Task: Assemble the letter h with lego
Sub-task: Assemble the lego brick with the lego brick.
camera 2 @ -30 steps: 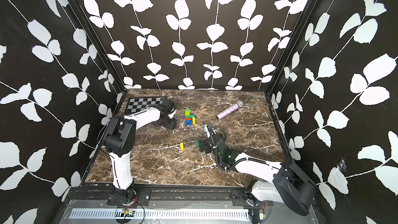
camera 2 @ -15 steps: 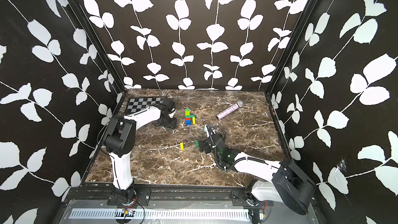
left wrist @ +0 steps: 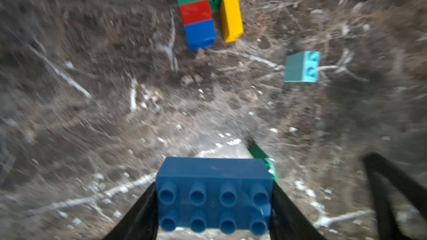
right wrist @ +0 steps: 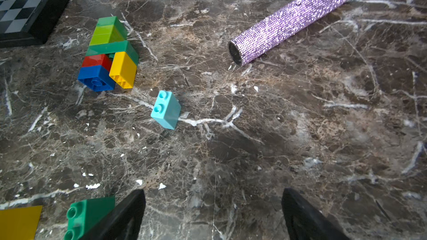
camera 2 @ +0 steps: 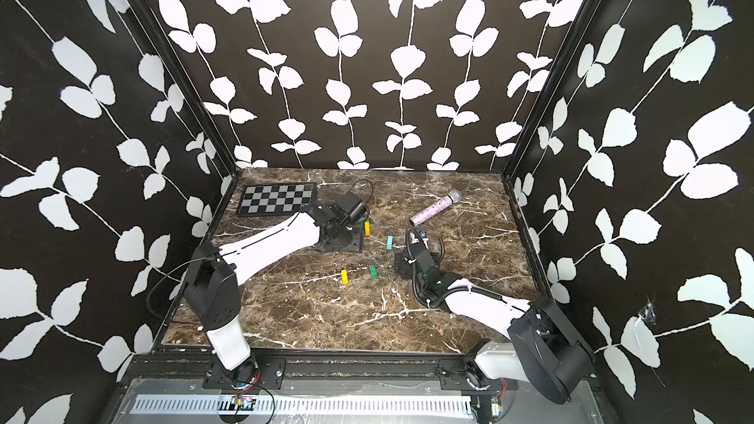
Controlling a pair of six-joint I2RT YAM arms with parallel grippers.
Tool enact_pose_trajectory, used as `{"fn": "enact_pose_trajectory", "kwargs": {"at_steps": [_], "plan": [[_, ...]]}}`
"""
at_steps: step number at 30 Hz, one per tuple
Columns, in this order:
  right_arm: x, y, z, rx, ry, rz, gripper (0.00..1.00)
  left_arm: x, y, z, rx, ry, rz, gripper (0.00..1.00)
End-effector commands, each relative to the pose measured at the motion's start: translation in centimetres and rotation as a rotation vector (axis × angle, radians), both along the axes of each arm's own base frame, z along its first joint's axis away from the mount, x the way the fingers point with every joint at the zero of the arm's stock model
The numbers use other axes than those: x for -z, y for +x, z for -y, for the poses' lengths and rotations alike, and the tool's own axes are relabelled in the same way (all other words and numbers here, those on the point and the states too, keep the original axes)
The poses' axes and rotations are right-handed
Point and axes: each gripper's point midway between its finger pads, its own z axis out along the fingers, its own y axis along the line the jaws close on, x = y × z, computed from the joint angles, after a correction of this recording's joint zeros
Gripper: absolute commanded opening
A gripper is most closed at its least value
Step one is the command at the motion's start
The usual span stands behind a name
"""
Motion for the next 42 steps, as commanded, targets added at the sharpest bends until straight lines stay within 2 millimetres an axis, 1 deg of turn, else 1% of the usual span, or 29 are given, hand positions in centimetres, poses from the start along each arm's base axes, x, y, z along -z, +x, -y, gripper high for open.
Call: {"fn": "enact_pose_trajectory", "kwargs": {"at_steps": [1,3,6,9,12,16,24,30,42], "plan": [[-0.1,0.1,0.0,0.018,0.045,-0.015,0.91,0.3,-2.4,-0.8,-0.169,-0.040,-0.057,0.22],[-0.2,0.1,-0.1,0.010,0.055,-0.011,0.91,0.7,-3.2,-1.2,-0.181,0.010,-0.080,0.22],[-0.6,0.1,-0.1,-0.001,0.060,-0.003,0.91,1.4,-4.0,-1.6,-0.198,0.063,-0.116,0.20],[-0.9,0.1,-0.3,-0.013,0.068,0.004,0.91,2.2,-4.6,-0.8,-0.205,0.042,-0.141,0.20],[-1.0,0.0,-0.5,-0.020,0.077,0.004,0.91,2.9,-5.1,-1.0,-0.220,0.069,-0.158,0.20],[-1.2,0.0,-0.8,-0.031,0.092,0.007,0.92,3.5,-5.1,-1.3,-0.241,0.077,-0.157,0.19],[-1.2,-0.1,-1.0,-0.043,0.105,0.000,0.92,5.3,-5.6,-0.6,-0.227,0.084,-0.202,0.18],[-1.1,-0.1,-1.2,-0.049,0.110,-0.006,0.92,6.3,-5.6,-0.5,-0.238,0.088,-0.212,0.18],[-1.1,-0.2,-1.3,-0.056,0.112,-0.009,0.92,7.4,-5.5,-0.1,-0.216,0.080,-0.222,0.17]]}}
